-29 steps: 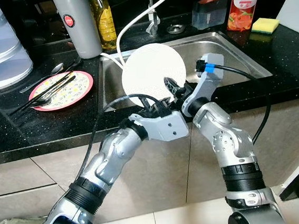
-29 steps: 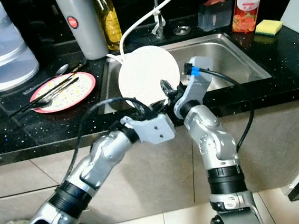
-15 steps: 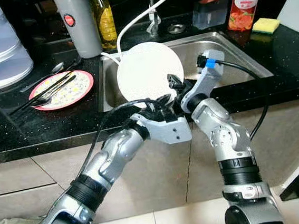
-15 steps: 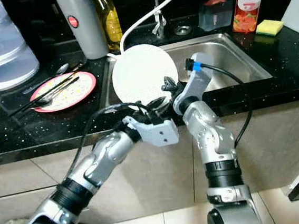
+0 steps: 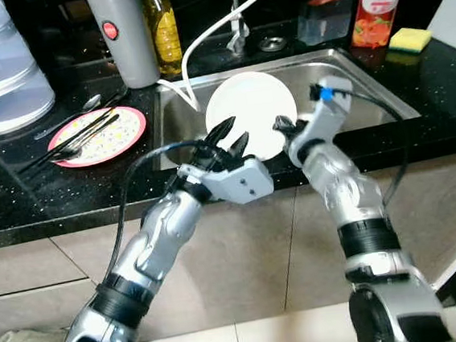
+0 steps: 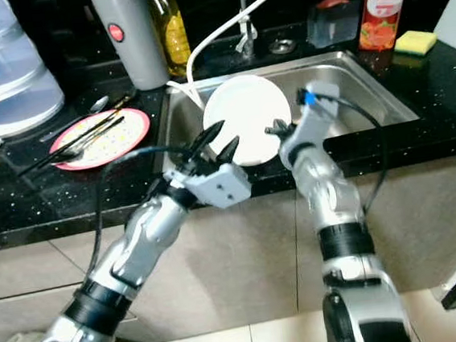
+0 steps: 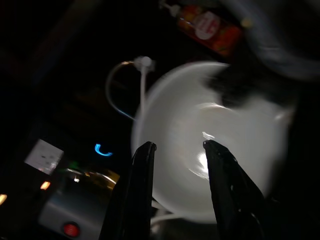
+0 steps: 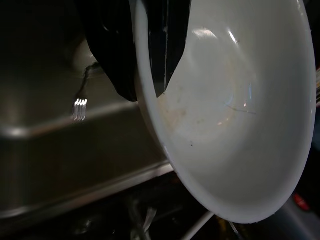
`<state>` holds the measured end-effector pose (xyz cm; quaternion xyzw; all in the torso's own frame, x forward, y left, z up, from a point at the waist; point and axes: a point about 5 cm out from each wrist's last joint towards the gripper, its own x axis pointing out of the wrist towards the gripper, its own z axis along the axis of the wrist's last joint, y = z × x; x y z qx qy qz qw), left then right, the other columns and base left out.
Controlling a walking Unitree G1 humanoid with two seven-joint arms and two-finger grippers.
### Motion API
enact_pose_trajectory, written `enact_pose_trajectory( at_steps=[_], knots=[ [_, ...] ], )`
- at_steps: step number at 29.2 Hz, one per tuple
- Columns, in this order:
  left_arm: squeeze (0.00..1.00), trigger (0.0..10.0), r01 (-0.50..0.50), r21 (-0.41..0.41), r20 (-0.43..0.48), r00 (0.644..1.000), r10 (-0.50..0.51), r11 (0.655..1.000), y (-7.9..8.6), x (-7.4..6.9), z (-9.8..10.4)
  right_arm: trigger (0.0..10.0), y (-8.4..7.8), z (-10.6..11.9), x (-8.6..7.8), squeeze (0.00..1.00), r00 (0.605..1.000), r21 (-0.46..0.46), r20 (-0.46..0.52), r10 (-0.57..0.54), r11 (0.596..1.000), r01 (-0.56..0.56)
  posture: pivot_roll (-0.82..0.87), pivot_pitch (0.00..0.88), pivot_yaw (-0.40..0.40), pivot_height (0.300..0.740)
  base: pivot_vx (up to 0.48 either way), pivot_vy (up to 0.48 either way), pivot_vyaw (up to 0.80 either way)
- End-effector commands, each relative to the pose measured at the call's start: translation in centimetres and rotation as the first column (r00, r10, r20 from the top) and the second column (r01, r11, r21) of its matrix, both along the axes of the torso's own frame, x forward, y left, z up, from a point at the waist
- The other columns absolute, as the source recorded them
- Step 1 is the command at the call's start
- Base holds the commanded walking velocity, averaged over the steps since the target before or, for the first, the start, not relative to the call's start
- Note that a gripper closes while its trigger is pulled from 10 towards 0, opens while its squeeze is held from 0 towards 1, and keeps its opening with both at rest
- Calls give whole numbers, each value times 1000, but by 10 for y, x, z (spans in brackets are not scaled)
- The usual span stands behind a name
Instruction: Kitchen organization
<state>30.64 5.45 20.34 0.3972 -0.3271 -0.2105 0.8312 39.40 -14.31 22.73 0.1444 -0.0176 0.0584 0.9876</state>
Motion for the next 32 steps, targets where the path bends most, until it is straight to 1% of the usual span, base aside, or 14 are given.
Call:
enact_pose_trajectory(
  at_steps=[1, 9, 11, 12, 14, 15, 18, 19, 22, 24, 26, 28, 30, 32],
  knots=[
    [0, 10000, -22, 6, -13, 1000, 22, 1000, 8, 0, -1, 10000, 2, 0, 4, 0, 1000, -6, 4, -7, 1000, 7, 91, 0, 36, 740, 0, 0, 0],
    [0, 10000, -100, -142, -95, 992, 87, 985, 17, -1, 4, 10000, 2, 24, 22, 0, 998, -7, 25, -59, 998, 59, 125, 10, -1, 740, 0, 0, 0],
    [0, 10000, -157, -247, -151, 981, 122, 956, 25, 3, 11, 10000, 3, 20, 26, 0, 994, -64, -18, -106, 992, 104, 140, 14, -12, 740, 0, 0, 0],
    [0, 10000, -157, -247, -151, 981, 122, 956, 25, 3, 11, 10000, 3, 20, 26, 0, 994, -64, -18, -106, 992, 104, 140, 14, -12, 740, 0, 0, 0],
    [0, 10000, -227, -378, -226, 963, 148, 897, 38, 7, 19, 10000, 1, 14, 28, 0, 984, -145, -26, -174, 975, 168, 171, 22, -27, 740, 0, 0, 0],
    [0, 10000, -258, -438, -264, 953, 151, 861, 45, 8, 22, 10000, -1, 12, 28, 1000, 979, -170, -20, -201, 966, 195, 183, 28, -34, 740, 0, 0, 0],
    [0, 10000, -282, -484, -297, 943, 148, 828, 51, 10, 24, 10000, -2, 10, 28, 1000, 975, -203, -13, -220, 956, 213, 186, 30, -38, 740, 0, 0, 0],
    [0, 10000, -316, -537, -336, 931, 144, 782, 59, 11, 26, 10000, -2, 7, 28, 1000, 972, -234, 0, -236, 945, 230, 190, 25, -38, 740, 0, 0, 0],
    [0, 10000, -335, -557, -356, 923, 147, 760, 62, 12, 27, 10000, -6, 12, 29, 1000, 965, -221, 34, -259, 940, 260, 194, 21, -37, 740, 0, 0, 0],
    [0, 10000, -339, -561, -361, 921, 146, 755, 63, 12, 28, 10000, -14, 55, 27, 0, 932, -58, 240, -273, 954, 294, 188, 20, -31, 740, 0, 0, 0],
    [0, 10000, -336, -558, -366, 920, 139, 759, 63, 13, 28, 10000, -25, 107, 18, 0, 844, 61, 448, -296, 951, 302, 183, 20, -30, 740, 0, 0, 0],
    [0, 10000, -334, -554, -373, 919, 131, 762, 61, 14, 28, 10000, -26, 140, 4, 0, 762, 67, 589, -269, 956, 286, 160, 6, -16, 740, 0, 0, 0],
    [0, 10000, -344, -566, -407, 907, 110, 749, 58, 16, 27, 10000, -24, 148, -9, 0, 722, 41, 658, -213, 968, 248, 147, 0, -7, 740, 0, 0, 0],
    [0, 10000, -349, -573, -424, 900, 96, 742, 56, 17, 27, 10000, -23, 147, -13, 0, 716, 29, 672, -190, 972, 231, 147, 0, -7, 740, 0, 0, 0]
  ],
)
